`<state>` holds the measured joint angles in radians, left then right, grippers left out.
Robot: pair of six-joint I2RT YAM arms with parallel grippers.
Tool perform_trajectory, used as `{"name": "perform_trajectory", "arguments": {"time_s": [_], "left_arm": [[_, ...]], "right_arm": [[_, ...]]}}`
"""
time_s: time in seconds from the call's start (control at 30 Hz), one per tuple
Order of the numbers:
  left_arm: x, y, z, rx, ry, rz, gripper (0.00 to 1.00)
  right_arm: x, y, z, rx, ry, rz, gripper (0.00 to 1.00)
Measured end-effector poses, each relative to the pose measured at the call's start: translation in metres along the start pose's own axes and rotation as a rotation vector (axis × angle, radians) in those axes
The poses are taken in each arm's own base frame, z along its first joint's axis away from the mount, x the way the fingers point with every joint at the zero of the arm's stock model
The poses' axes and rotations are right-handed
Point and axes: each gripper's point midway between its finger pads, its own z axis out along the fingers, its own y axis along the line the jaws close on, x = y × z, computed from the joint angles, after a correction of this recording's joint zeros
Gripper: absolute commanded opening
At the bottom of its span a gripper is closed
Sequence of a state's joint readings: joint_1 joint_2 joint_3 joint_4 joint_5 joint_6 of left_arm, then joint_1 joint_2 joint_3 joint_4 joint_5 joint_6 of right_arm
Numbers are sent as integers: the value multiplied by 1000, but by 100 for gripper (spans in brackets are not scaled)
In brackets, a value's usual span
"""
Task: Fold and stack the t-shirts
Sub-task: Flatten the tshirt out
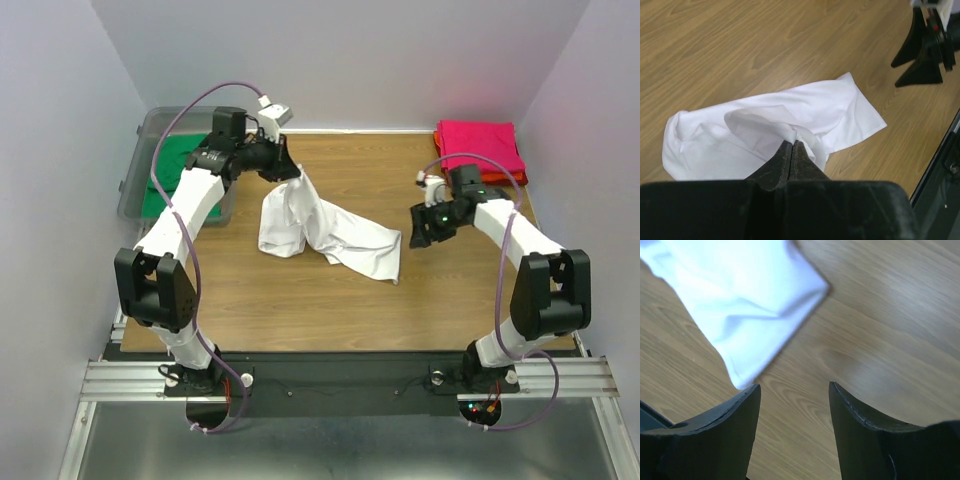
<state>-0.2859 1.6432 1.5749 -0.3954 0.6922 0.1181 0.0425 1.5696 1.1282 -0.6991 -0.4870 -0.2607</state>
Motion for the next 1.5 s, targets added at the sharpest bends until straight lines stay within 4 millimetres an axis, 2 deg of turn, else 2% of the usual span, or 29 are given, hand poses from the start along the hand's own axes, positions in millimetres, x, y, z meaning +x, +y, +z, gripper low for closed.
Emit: {"name": "perform_trajectory", "arguments": {"time_s": [0.13, 0.27, 0.33, 0.47, 0.57, 0.77, 0.87, 1.07, 1.13, 1.17, 1.33, 1.4, 1.5], "left_arm": [[13, 40, -7, -39, -7, -161, 0], [30, 82, -14, -95, -2, -291, 0], [36, 95, -17, -118, 1, -331, 0], [37, 99, -18, -122, -2, -337, 0], [37, 99, -18, -122, -1, -339, 0], [38, 108, -26, -138, -12, -352, 0], [38, 113, -29, -147, -17, -358, 0], [40, 116, -30, -151, -16, -364, 0], [40, 116, -30, -149, -14, -365, 0], [41, 116, -30, -148, -13, -366, 0], [41, 114, -30, -145, -5, -364, 0], [37, 115, -33, -146, -5, -353, 0], [25, 121, -40, -164, -9, -316, 0]], "right_arm": [[10, 35, 21, -11, 69, -147, 61], [29, 55, 38, 1, 141, -250, 59], [41, 61, 44, 15, 182, -292, 59], [56, 67, 52, 27, 231, -341, 64], [58, 67, 54, 43, 240, -358, 67], [69, 70, 59, 46, 263, -391, 65], [79, 71, 60, 45, 287, -401, 57], [76, 64, 70, 82, 280, -408, 35], [75, 60, 72, 103, 274, -413, 4], [72, 57, 72, 121, 265, -409, 1], [63, 49, 70, 187, 232, -405, 1], [56, 47, 64, 215, 205, -403, 1], [35, 40, 43, 257, 120, -385, 1]]}}
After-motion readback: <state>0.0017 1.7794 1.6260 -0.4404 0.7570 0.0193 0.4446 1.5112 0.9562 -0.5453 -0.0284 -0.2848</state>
